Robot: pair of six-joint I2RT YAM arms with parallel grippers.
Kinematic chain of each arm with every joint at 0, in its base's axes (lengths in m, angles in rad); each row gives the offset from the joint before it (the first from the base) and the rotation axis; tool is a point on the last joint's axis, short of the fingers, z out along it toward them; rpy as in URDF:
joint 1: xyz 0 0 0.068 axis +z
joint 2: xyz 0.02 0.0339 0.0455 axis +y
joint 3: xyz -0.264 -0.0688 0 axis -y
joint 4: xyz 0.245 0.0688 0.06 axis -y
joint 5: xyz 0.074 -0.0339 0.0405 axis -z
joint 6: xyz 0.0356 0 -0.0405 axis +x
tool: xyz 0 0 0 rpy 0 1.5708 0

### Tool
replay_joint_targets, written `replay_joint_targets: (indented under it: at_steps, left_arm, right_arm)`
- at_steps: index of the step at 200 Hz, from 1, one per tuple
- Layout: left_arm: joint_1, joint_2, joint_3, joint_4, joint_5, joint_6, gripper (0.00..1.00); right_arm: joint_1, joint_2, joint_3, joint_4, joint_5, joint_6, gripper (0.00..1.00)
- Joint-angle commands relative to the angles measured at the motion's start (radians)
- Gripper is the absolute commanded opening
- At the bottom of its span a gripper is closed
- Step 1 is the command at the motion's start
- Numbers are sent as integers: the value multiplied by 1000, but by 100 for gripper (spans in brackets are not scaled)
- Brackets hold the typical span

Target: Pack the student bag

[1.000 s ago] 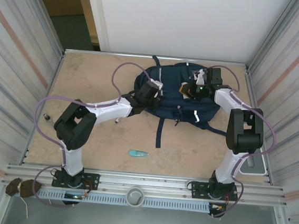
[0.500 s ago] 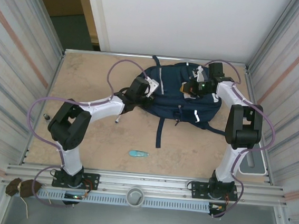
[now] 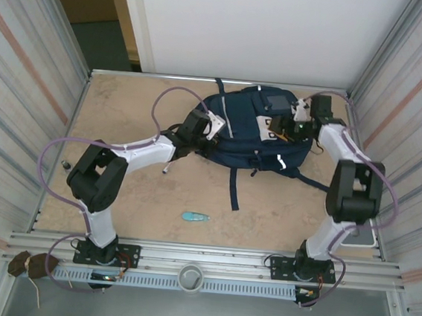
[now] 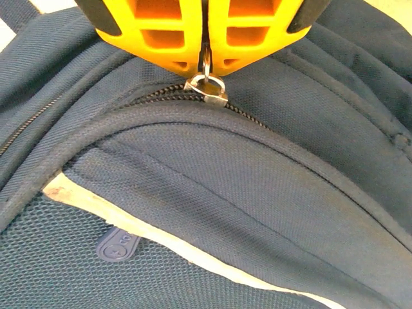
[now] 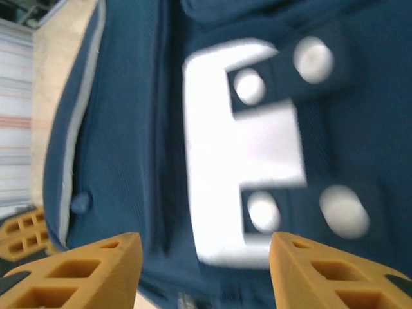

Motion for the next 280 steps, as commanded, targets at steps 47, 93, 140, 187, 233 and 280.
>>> replay_joint_targets:
  at_steps: [47, 93, 140, 187, 233, 280]
  left_arm:
    - [-94, -69, -4, -1, 52, -74, 0]
    - [-166, -21, 47, 2, 66, -35, 0]
    - [-182, 35, 109, 38, 90, -45, 0]
    - [-191, 55, 95, 95, 138, -64, 0]
    - [-195, 65, 68, 108, 116, -34, 0]
    - [-195, 54, 50, 115, 97, -25, 0]
  right_arm:
    - [-4, -137, -357, 292, 175, 210, 60]
    - [-20, 148, 5, 263, 116, 194, 55]
    - [-17, 92, 70, 137, 224, 122, 58]
    - [59, -183, -340, 318, 94, 254, 74]
    - [154, -165, -387, 480, -9, 392, 67]
    - [200, -240, -420, 468, 180, 416, 59]
